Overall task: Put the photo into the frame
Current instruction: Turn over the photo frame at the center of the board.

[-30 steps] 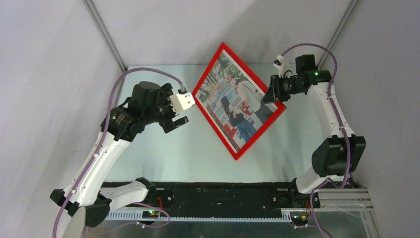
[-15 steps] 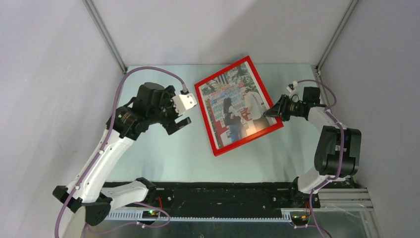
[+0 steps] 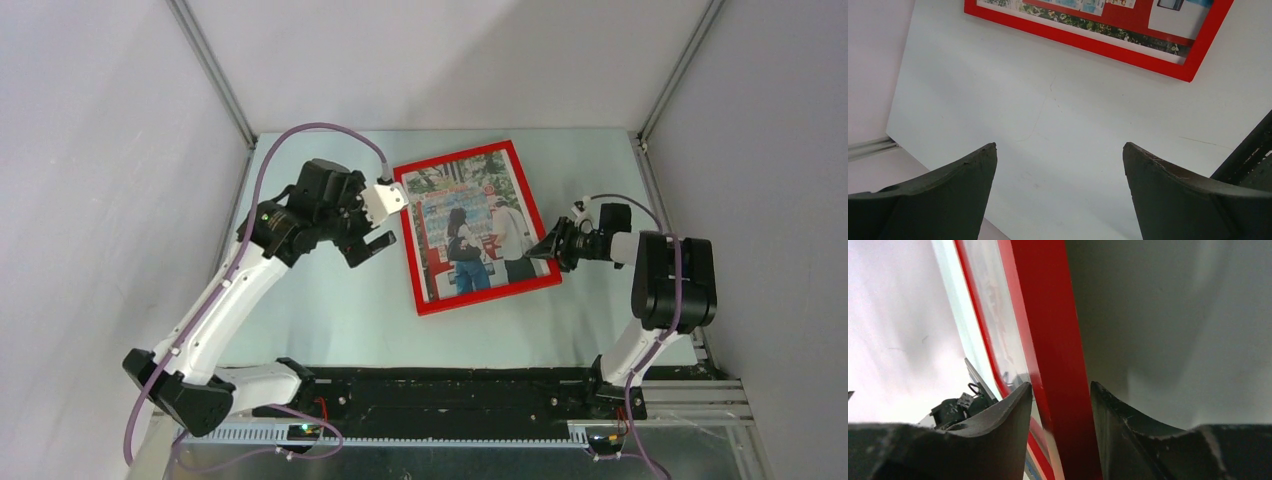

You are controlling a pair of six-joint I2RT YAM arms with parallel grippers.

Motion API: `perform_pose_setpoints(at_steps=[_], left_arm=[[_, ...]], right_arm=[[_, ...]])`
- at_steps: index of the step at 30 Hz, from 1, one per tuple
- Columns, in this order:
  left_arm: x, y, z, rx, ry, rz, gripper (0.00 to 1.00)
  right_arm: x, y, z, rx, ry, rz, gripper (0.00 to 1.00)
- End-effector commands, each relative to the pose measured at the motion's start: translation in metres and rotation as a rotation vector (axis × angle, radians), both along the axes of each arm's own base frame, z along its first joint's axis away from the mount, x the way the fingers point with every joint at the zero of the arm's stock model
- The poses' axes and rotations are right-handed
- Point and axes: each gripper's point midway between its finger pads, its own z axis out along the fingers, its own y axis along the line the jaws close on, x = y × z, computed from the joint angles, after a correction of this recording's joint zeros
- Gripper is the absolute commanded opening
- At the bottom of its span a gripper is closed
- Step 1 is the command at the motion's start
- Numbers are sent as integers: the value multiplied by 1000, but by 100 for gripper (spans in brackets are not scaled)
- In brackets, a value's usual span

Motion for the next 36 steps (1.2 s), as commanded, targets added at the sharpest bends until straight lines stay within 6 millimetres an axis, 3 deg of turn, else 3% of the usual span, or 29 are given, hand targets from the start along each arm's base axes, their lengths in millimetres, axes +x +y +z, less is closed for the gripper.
perform_pose_setpoints(at_steps=[1, 5, 10, 12, 18, 23, 30, 36], left_arm=[[10, -9, 18, -54, -30, 8, 100], [13, -11, 15, -53, -18, 8, 100], [14, -11, 8, -38, -2, 9, 100], [14, -11, 5, -32, 4, 8, 100], [16, -12, -2, -20, 23, 11, 100], [18, -8, -7, -4, 29, 37, 100], [20, 0, -22, -26, 29, 135, 100], [32, 17, -24, -104, -63, 303, 100]], right_arm=[[0, -3, -9, -15, 15, -5, 53], [-8, -6, -15, -13, 39, 7, 62], [-21, -7, -15, -36, 54, 37, 84], [-25, -6, -12, -52, 44, 54, 88], [-42, -6, -9, -135, 46, 117, 93], [-50, -22, -7, -240, 45, 114, 95], [-43, -52, 21, -405, -102, 59, 99], [-30, -69, 76, -542, -345, -15, 99]])
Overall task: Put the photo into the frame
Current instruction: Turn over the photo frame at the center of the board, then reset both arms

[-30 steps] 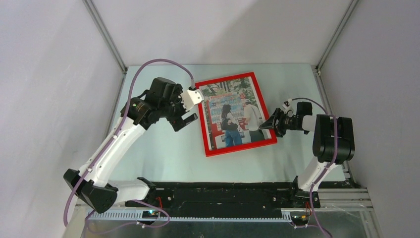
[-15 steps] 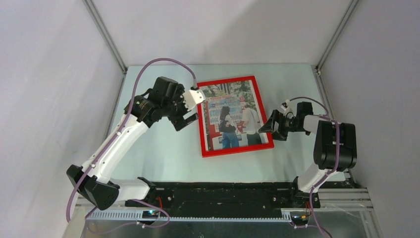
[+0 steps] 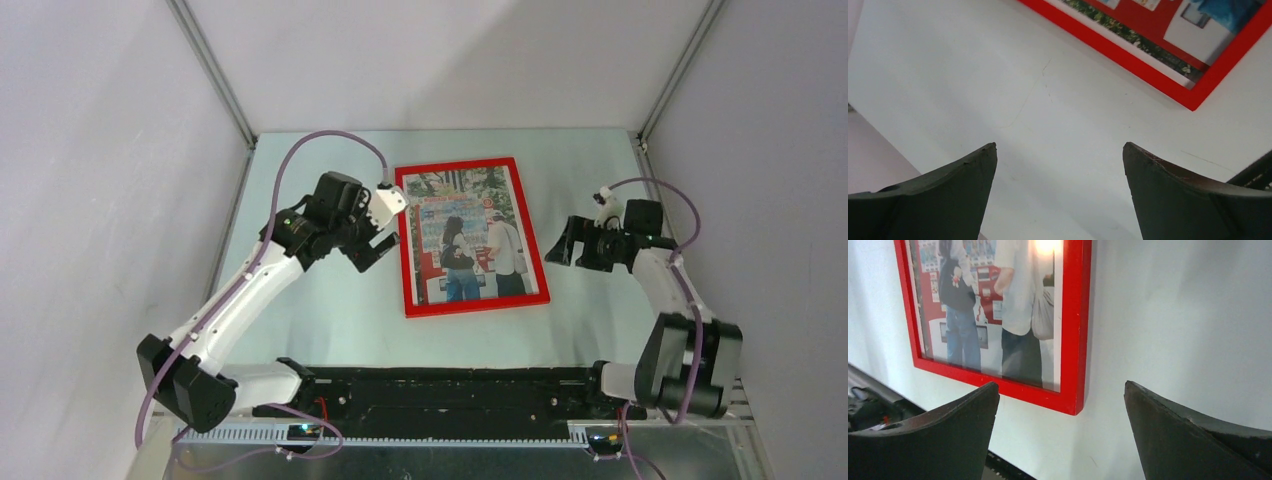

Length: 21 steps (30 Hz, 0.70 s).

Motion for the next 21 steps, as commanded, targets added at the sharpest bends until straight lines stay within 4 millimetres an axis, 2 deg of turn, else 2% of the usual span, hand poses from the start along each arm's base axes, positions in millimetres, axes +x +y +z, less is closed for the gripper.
perform_pose_setpoints(at_steps=[1, 5, 6, 7, 8, 9, 12, 15, 17, 21], left_arm=[[21, 17, 23, -119, -165, 190, 100], [27, 41, 29, -212, -237, 332, 100], [24, 45, 36, -253, -262, 364, 100], [27, 56, 35, -272, -280, 407, 100], [27, 61, 47, -323, -321, 441, 100], [24, 74, 48, -359, -342, 499, 100], [23, 96, 63, -454, -432, 595, 100], [13, 115, 69, -526, -500, 679, 100], [10, 122, 76, -555, -541, 706, 100], [10, 130, 75, -578, -565, 755, 100]], right_arm=[[15, -19, 55, -146, -254, -25, 99], [16, -28, 97, -222, -425, -67, 99], [16, -31, 103, -240, -448, -77, 99], [13, -31, 112, -252, -484, -84, 99], [12, -33, 121, -264, -516, -94, 99], [11, -33, 125, -269, -530, -99, 99], [7, -33, 142, -272, -592, -120, 99], [7, -34, 152, -279, -629, -137, 99], [7, -34, 156, -281, -644, -138, 99], [7, -38, 156, -304, -645, -155, 99]])
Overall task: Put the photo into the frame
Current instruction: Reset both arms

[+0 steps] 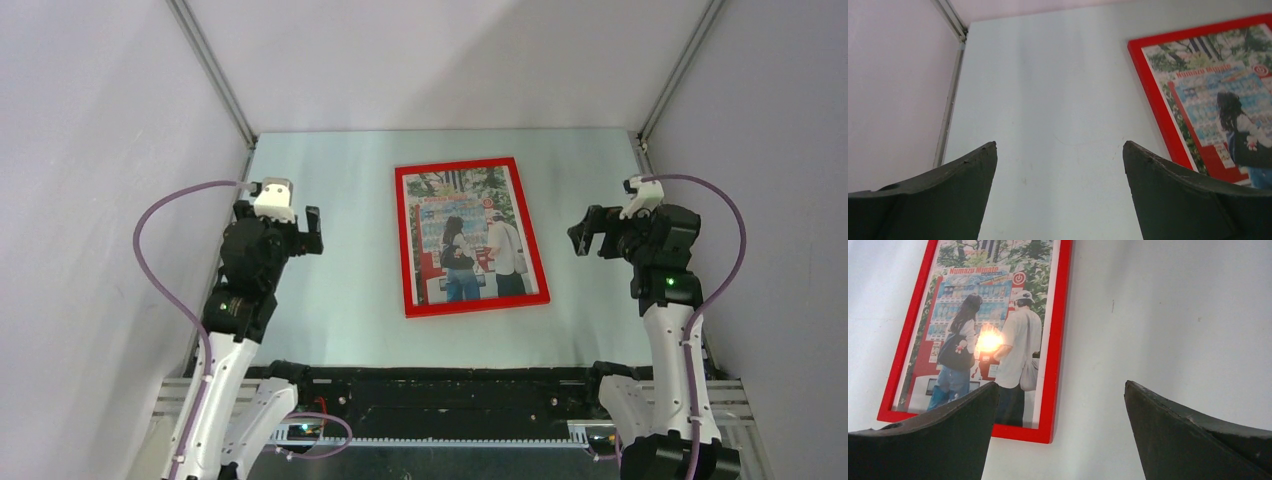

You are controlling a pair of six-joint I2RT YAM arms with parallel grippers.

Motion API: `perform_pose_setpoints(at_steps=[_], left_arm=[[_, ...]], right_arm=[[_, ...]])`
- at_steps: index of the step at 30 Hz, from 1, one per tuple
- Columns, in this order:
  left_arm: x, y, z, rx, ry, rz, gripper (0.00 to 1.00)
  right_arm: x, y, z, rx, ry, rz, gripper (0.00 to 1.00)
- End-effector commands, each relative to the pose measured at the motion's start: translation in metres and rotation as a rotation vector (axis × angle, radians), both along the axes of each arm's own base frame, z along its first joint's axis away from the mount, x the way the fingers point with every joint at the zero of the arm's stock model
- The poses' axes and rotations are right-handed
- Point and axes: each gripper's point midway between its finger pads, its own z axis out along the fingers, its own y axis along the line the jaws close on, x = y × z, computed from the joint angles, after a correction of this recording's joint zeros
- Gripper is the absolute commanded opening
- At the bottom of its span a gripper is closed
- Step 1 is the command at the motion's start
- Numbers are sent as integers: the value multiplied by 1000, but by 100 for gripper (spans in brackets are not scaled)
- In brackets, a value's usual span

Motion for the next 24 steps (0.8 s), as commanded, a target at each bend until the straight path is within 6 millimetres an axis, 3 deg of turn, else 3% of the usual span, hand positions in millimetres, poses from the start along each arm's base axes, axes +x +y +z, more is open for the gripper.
perform_pose_setpoints(at_steps=[1, 8, 24], left_arm=[[8, 8, 14, -85, -96, 73, 100], [12, 8, 4, -89, -89, 73, 100], [11, 5, 0, -82, -88, 54, 100]], right_arm=[[7, -10, 20, -49, -72, -43, 99], [8, -22, 17, -108, -68, -88, 99], [6, -17, 14, -143, -77, -71, 99]])
